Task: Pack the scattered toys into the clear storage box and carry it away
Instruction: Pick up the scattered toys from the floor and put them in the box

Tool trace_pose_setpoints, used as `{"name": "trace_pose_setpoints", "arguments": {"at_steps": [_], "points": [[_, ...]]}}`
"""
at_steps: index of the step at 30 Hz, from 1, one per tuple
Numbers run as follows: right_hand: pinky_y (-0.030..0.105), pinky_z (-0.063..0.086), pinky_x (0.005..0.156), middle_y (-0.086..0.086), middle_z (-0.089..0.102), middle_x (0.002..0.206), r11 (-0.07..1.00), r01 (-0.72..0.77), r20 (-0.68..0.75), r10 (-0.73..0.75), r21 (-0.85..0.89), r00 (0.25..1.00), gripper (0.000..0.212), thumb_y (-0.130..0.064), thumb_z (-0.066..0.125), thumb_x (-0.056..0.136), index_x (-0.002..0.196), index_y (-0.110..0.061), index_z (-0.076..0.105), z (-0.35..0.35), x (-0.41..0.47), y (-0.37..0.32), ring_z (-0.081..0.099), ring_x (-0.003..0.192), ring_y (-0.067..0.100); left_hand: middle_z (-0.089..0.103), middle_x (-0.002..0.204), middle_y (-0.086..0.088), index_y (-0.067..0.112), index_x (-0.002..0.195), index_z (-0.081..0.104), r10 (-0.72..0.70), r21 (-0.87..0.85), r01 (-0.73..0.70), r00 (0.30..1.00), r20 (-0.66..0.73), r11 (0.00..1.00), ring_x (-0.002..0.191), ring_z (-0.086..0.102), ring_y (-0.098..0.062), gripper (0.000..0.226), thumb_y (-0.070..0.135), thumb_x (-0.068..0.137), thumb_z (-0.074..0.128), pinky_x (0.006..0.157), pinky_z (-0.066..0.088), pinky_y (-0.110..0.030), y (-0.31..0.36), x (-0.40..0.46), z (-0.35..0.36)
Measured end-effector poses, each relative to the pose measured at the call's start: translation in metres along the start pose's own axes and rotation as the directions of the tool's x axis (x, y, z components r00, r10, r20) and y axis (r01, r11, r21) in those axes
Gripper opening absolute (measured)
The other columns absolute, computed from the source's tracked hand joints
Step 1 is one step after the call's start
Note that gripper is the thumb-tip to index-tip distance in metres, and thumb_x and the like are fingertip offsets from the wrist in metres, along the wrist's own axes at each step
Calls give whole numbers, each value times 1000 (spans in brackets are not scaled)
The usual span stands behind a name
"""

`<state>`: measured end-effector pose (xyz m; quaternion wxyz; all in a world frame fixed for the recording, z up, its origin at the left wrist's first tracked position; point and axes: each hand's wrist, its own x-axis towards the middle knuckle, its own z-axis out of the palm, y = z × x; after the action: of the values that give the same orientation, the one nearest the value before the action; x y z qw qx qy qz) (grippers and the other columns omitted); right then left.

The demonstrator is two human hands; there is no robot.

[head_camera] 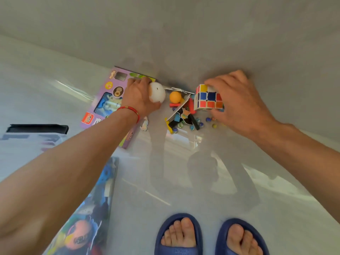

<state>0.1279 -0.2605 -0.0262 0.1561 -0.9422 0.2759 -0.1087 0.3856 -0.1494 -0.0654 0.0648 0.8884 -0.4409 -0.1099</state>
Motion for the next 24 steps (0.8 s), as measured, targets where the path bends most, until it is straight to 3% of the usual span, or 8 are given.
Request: {"name": "trace_pose_setpoints", "arguments": {"at_steps": [3,5,7,10,15,19,21,24], "points": [[23,48,77,-10,61,113,823,-333,25,363,460,931,59,-29,86,70,120,-26,56,-24,-23,-8,56,102,8,63,113,-8,15,120,53,-182,-267,144,975,-125,953,109,56,-26,73,46,60,81,83,48,-31,14,-22,-23],[23,56,74,-10,68,107,438,-478,194,550,761,812,51,-30,85,72,115,-24,58,-32,-30,-24,67,92,3,62,106,1,15,117,52,-284,-492,162,941,-184,855,88,61,-7,69,42,64,85,68,43,-13,32,-56,-49],[37,60,82,1,76,98,81,-477,368,528,875,765,32,-23,77,82,109,-12,63,-38,-32,-42,74,87,14,59,99,10,17,116,48,-346,-634,136,912,-220,761,74,57,12,65,36,67,86,62,41,-5,44,-102,-79],[41,58,87,13,76,96,-106,-468,476,312,877,822,16,-17,65,93,101,-3,69,-60,-32,-90,72,89,23,60,102,13,25,119,45,-408,-716,78,862,-301,694,76,63,6,65,35,69,85,75,54,-21,36,-175,-127],[38,60,88,19,74,107,26,-504,504,-83,863,860,37,-31,65,96,112,3,68,-90,-25,-220,73,97,28,57,124,-1,38,130,42,-513,-566,218,739,-436,795,98,64,-14,73,43,66,76,89,54,-45,-43,-289,-195],[38,55,98,13,71,117,218,-526,569,-280,822,773,50,-45,62,95,120,-2,64,-88,-34,-307,71,105,22,43,149,-3,59,141,23,-708,-458,555,638,-302,695,128,51,-29,94,59,53,59,104,43,-56,-122,-356,-203],[36,56,96,11,69,118,255,-528,585,-307,810,750,41,-36,62,97,124,-4,61,-81,-43,-318,69,107,21,38,152,-1,54,144,22,-723,-409,602,631,-283,686,134,44,-30,94,60,56,54,107,38,-55,-146,-376,-197],[41,61,83,1,72,100,372,-405,495,-188,836,848,23,-25,63,95,114,-13,67,-69,-53,-295,70,94,15,46,140,-2,37,141,38,-594,-406,450,710,-378,796,127,46,-26,74,35,72,64,104,43,-53,-88,-369,-210]]}}
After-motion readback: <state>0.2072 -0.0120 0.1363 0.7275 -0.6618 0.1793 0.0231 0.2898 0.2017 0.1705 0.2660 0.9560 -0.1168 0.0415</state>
